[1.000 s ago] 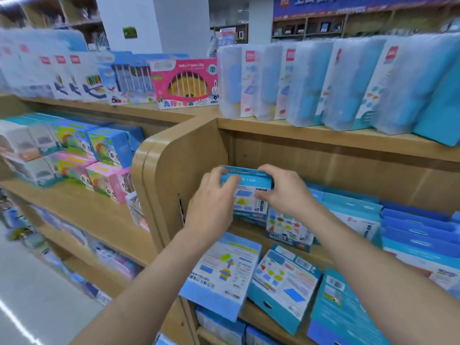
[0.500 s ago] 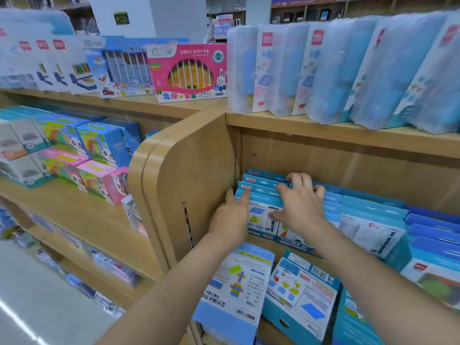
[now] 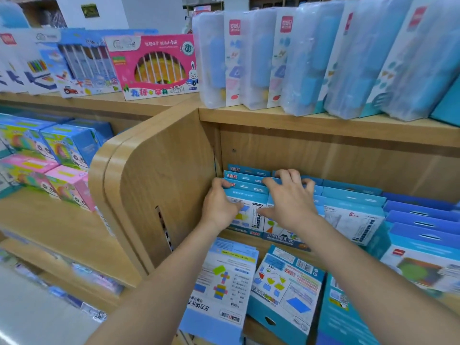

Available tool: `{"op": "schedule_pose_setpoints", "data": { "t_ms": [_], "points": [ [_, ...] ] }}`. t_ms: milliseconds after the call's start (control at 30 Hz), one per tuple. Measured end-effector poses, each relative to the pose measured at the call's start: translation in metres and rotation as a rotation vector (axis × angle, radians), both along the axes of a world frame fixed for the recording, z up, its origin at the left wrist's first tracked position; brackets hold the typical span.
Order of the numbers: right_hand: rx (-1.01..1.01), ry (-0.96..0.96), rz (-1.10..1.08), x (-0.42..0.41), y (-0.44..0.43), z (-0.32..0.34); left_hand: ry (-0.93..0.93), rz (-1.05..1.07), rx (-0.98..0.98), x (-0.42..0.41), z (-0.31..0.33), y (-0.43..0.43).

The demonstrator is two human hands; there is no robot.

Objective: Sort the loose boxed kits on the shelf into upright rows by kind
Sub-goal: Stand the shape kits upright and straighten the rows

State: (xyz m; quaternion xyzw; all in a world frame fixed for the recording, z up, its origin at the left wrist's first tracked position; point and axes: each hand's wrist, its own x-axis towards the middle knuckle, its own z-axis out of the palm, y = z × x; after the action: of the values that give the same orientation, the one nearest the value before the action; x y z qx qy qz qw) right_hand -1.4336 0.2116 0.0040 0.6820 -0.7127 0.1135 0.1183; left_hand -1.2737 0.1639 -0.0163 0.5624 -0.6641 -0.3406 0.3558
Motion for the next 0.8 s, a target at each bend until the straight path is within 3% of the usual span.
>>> {"op": "schedule_pose_setpoints", "data": {
  "t_ms": [433,600,700,800],
  "points": [
    [0.016,0.027,0.004,0.007,-0.003,0.002,-0.111,-0.002,-0.039,0.002,0.003,0.002],
    [-0.036,-0.003,0.035,0.007,0.012,0.006,-0.259,-0.048,-0.212,0.018,0.018,0.037],
    [-0.025,-0.174,0.138,0.010,0.039,0.010,-0.325,-0.157,-0.236,0.041,0.031,0.079],
    [0.124,-0.442,0.279,0.018,0.070,0.006,-0.406,-0.287,-0.187,0.070,0.031,0.120]
  ]
}}
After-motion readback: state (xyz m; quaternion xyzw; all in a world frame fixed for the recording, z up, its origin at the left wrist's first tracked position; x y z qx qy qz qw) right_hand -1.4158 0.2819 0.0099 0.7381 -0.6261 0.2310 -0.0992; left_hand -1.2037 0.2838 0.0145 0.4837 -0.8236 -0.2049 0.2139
